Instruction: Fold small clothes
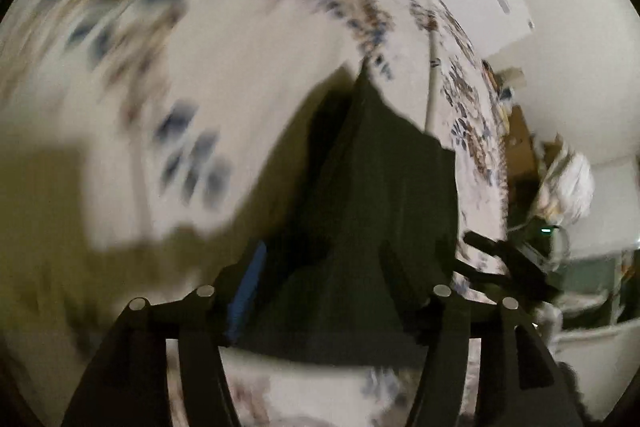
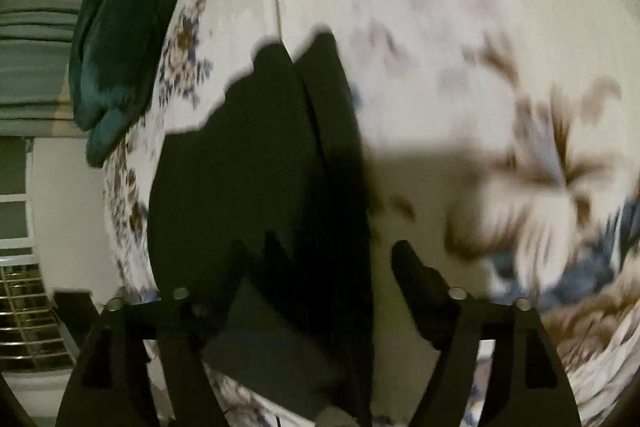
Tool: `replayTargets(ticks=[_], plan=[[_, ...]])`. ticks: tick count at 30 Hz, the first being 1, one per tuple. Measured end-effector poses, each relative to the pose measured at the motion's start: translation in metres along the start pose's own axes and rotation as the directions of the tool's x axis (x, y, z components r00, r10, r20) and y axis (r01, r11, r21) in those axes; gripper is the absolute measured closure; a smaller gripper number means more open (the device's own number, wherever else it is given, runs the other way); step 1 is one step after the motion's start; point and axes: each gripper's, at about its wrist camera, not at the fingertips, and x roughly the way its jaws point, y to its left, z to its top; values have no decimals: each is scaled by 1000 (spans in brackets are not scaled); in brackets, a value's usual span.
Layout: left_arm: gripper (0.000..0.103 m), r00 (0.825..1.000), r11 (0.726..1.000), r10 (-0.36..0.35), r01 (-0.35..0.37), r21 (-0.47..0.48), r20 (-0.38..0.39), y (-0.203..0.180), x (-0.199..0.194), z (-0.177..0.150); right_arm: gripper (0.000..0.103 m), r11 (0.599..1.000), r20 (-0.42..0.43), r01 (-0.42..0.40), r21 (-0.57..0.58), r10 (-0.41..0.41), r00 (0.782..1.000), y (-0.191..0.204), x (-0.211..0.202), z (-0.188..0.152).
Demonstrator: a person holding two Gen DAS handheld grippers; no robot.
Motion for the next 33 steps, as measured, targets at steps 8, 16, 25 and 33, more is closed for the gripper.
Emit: replayTargets(ticks=[8,16,25,33], plan=[[40,987,957,-158,143,-254,-36,45,26,-63,18,986,-73,-164,42,167,983,-25,33,9],[39,967,902,-243,252,-350,71,35,88,-57,18,943,-61,-324,76,329,942,-21,55,46],[80,945,868,-223,304,-392,239,21,65,-28,74,970,-8,-240,41,240,971,-4,63,55],[84,932,904,-322,355,-236,168,22,16,29,87,980,159,-161,115,142,977,2,9,-36]])
